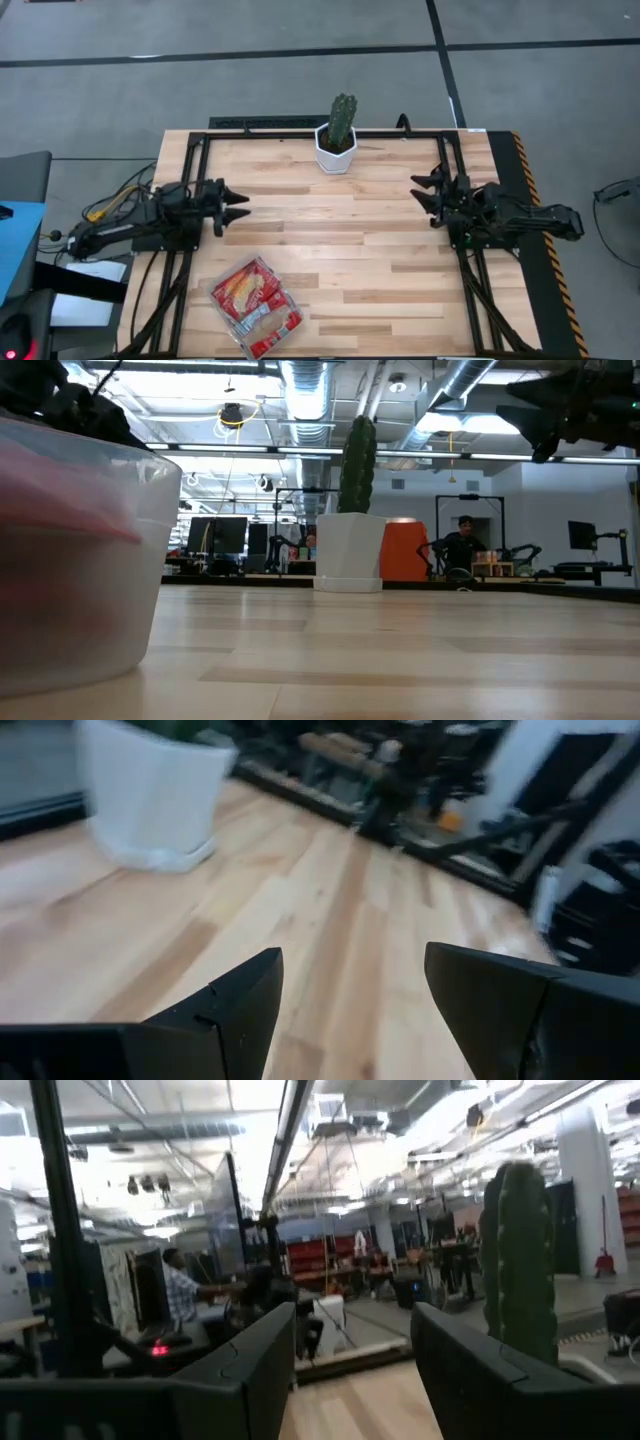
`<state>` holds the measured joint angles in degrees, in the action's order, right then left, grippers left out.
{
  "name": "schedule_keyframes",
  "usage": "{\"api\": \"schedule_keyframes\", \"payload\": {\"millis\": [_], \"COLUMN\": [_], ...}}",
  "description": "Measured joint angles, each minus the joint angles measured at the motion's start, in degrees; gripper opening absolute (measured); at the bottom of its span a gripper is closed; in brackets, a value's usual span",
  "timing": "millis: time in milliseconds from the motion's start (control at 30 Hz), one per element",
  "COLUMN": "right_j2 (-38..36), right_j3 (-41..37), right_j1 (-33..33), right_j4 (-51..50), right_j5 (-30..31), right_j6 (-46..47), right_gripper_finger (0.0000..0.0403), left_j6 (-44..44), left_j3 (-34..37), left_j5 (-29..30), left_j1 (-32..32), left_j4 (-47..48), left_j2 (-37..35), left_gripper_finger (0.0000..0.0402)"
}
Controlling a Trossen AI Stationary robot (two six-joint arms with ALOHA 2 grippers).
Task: Sort popcorn bags into baskets
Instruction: Return to Home Position
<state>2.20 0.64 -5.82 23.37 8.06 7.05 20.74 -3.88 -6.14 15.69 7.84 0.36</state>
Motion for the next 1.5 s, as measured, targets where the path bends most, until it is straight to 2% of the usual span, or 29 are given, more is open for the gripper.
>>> {"api": "schedule_keyframes", "payload": {"millis": [200,367,533,1000,1500], "right_j2": [0.0,0.0,0.0,0.0,0.0], "right_j3": [0.0,0.0,0.0,0.2,0.2], "right_j1": [0.2,0.2,0.2,0.2,0.2], "right_j4": [-3.7,-7.2,-10.9,-21.6,-21.9], "right_j5": [-0.4,-0.4,-0.4,-0.7,-0.6], "right_j6": [0.0,0.0,0.0,0.0,0.0], "right_gripper_finger": [0.0222,0.0222,0.0222,0.0222,0.0222], "left_j6": [-1.9,12.1,17.9,17.3,17.2], "left_j3": [1.5,1.5,1.5,1.5,1.5], "left_j5": [0.8,0.2,0.9,1.0,1.0], "left_j1": [-5.8,-7.4,-7.4,-7.4,-7.3], "left_j4": [-6.0,-5.1,-4.9,-4.7,-4.7], "left_j2": [0.0,0.0,0.0,0.0,0.0], "left_gripper_finger": [0.0236,0.0236,0.0236,0.0236,0.0236]}}
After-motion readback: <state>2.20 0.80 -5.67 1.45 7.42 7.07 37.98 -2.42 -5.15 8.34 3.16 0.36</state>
